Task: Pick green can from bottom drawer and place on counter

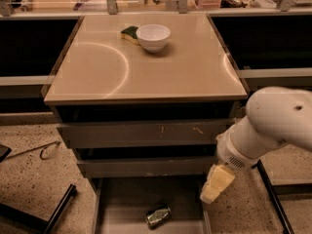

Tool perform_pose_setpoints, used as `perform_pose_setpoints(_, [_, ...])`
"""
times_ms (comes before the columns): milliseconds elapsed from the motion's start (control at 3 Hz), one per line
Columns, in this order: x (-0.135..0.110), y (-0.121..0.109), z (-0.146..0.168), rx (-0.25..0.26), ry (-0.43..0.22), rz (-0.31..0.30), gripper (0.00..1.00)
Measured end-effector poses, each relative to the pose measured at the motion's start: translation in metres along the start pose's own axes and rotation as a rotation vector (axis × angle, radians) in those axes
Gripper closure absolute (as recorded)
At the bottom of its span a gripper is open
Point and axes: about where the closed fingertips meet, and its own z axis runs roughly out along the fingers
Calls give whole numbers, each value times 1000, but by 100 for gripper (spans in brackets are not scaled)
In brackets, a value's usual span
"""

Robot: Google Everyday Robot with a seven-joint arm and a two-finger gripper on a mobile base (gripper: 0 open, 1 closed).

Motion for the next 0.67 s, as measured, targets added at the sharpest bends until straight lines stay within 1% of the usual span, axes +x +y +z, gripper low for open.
perform_pose_setpoints(333, [10,10,42,12,-56,13,0])
perform_pose_setpoints(667, [6,5,41,37,-68,9,0])
